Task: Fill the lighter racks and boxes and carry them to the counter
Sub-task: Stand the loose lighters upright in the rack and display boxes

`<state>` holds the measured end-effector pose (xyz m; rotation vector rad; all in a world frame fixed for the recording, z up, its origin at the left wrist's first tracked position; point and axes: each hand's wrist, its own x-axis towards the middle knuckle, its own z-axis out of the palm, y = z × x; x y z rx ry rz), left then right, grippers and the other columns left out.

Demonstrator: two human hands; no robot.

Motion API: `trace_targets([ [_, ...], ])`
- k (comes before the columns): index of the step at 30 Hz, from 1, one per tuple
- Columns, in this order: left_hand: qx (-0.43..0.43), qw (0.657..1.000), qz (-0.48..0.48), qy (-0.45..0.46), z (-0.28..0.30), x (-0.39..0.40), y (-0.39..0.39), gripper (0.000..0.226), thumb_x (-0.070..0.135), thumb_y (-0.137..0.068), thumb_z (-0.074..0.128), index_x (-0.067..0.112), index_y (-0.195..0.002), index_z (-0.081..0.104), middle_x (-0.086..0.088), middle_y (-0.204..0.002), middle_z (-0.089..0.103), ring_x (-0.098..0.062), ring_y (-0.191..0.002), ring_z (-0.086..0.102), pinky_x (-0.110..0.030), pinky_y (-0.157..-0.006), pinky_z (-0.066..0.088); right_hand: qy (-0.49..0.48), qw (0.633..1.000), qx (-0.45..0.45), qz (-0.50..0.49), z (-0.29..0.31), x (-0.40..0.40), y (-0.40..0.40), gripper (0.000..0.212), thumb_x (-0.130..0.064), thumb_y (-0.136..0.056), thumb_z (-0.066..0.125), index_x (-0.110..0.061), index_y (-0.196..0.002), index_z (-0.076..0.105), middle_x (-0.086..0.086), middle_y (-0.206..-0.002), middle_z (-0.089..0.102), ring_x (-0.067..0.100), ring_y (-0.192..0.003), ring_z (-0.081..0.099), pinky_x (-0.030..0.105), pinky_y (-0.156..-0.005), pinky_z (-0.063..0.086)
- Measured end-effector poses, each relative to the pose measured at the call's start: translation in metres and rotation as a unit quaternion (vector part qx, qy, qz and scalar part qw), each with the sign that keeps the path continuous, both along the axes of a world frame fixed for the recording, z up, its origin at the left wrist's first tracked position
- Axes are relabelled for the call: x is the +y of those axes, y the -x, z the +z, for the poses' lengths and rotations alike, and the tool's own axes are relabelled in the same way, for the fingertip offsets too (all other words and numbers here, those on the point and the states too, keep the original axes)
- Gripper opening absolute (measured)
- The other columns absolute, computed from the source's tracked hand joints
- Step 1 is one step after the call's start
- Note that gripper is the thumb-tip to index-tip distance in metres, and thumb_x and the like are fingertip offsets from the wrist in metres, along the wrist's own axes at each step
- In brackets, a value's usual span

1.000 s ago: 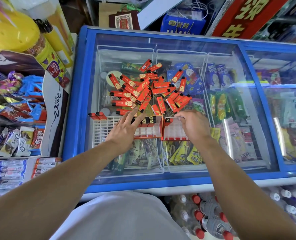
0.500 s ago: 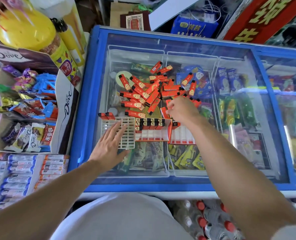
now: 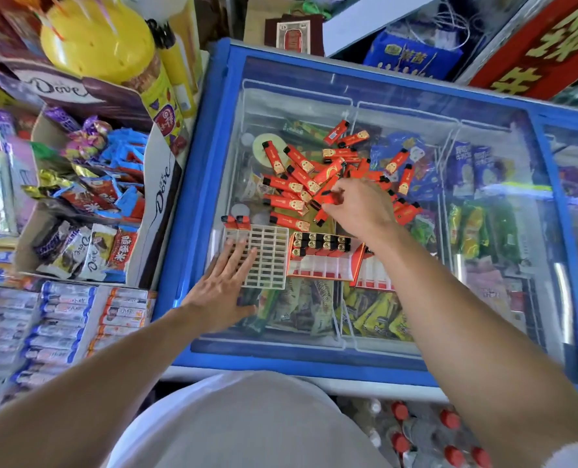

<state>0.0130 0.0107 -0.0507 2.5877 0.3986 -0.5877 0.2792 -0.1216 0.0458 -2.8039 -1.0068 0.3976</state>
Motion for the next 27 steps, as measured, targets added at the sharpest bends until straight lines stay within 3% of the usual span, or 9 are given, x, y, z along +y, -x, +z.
trace_targets([
  [2, -0.006, 1.000, -0.004, -0.006, -0.002, -0.001, 0.001, 0.120, 0.068, -0.088, 0.059, 0.028, -0.152, -0.034, -0.001, -0.159, -0.042, -0.018, -0.144, -0.043, -0.043, -0.123, -0.014, -0.086, 0.992, 0.089, 0.017, 0.018, -0.006, 0.017, 0.032, -0.036, -0.091, 0.072, -0.020, -0.119, 0.070, -0.008, -0.100, 0.062, 0.005, -0.083, 0.055, 0.019, -0.069, 0.040],
  [5, -0.017, 1.000, -0.003, -0.015, -0.006, -0.003, 0.002, 0.120, 0.070, -0.088, 0.057, 0.026, -0.153, -0.034, -0.003, -0.160, -0.040, -0.021, -0.146, -0.041, -0.046, -0.124, -0.014, -0.103, 0.980, 0.158, 0.056, 0.040, -0.019, 0.045, 0.040, -0.032, -0.095, 0.068, -0.024, -0.133, 0.063, -0.013, -0.101, 0.052, -0.004, -0.083, 0.049, 0.007, -0.069, 0.034],
  [8, -0.018, 1.000, -0.001, -0.010, -0.006, -0.003, 0.002, 0.119, 0.071, -0.088, 0.057, 0.027, -0.153, -0.034, -0.002, -0.160, -0.041, -0.021, -0.145, -0.042, -0.044, -0.122, -0.018, -0.113, 0.981, 0.157, 0.023, 0.044, -0.038, 0.068, 0.031, -0.029, -0.084, 0.080, -0.030, -0.114, 0.070, -0.016, -0.098, 0.063, -0.004, -0.079, 0.054, 0.003, -0.067, 0.036],
  [11, -0.009, 1.000, -0.004, -0.005, -0.003, -0.002, 0.002, 0.121, 0.073, -0.087, 0.056, 0.029, -0.151, -0.036, -0.001, -0.158, -0.044, -0.020, -0.143, -0.045, -0.043, -0.120, -0.021, -0.142, 0.973, 0.174, -0.060, 0.034, -0.052, 0.084, 0.021, -0.023, -0.081, 0.084, -0.025, -0.091, 0.065, -0.012, -0.088, 0.067, 0.003, -0.067, 0.061, 0.017, -0.058, 0.042],
  [14, 0.004, 1.000, -0.011, -0.002, -0.001, 0.000, 0.001, 0.123, 0.077, -0.085, 0.055, 0.030, -0.149, -0.039, -0.001, -0.157, -0.046, -0.020, -0.141, -0.047, -0.043, -0.119, -0.022, -0.104, 0.980, 0.162, -0.053, 0.021, -0.063, 0.091, 0.020, -0.014, -0.092, 0.071, -0.028, -0.105, 0.064, -0.009, -0.101, 0.069, 0.004, -0.061, 0.058, 0.021, -0.054, 0.041],
  [17, 0.019, 1.000, -0.017, -0.001, -0.001, 0.001, 0.001, 0.125, 0.078, -0.083, 0.056, 0.030, -0.149, -0.039, -0.001, -0.156, -0.047, -0.021, -0.142, -0.046, -0.046, -0.121, -0.020, -0.123, 0.977, 0.160, -0.071, 0.015, -0.064, 0.097, 0.022, -0.015, -0.092, 0.071, -0.027, -0.106, 0.059, -0.008, -0.115, 0.069, 0.007, -0.084, 0.065, 0.020, -0.068, 0.047],
  [20, 0.035, 0.999, -0.023, 0.000, 0.001, 0.002, 0.000, 0.126, 0.078, -0.083, 0.057, 0.031, -0.149, -0.039, -0.001, -0.154, -0.049, -0.022, -0.141, -0.047, -0.048, -0.123, -0.018, -0.159, 0.971, 0.136, -0.118, 0.002, -0.062, 0.101, 0.020, -0.019, -0.084, 0.080, -0.026, -0.096, 0.065, -0.004, -0.104, 0.072, 0.010, -0.085, 0.066, 0.032, -0.077, 0.055],
  [24, 0.064, 0.997, -0.031, -0.003, 0.003, 0.003, -0.003, 0.130, 0.079, -0.081, 0.059, 0.031, -0.147, -0.042, 0.001, -0.152, -0.052, -0.023, -0.140, -0.048, -0.047, -0.122, -0.018, -0.167, 0.979, 0.093, -0.074, -0.013, -0.057, 0.104, 0.020, -0.019, -0.086, 0.078, -0.020, -0.105, 0.073, -0.005, -0.108, 0.066, 0.003, -0.085, 0.055, 0.005, -0.077, 0.038],
  [27, 0.083, 0.996, -0.038, -0.004, 0.005, 0.004, -0.005, 0.133, 0.078, -0.079, 0.062, 0.031, -0.146, -0.043, 0.001, -0.152, -0.052, -0.023, -0.140, -0.048, -0.048, -0.121, -0.019, -0.166, 0.983, 0.068, -0.040, -0.020, -0.055, 0.110, 0.022, -0.014, -0.090, 0.074, -0.016, -0.112, 0.073, -0.003, -0.107, 0.062, 0.004, -0.083, 0.054, 0.010, -0.079, 0.043],
])
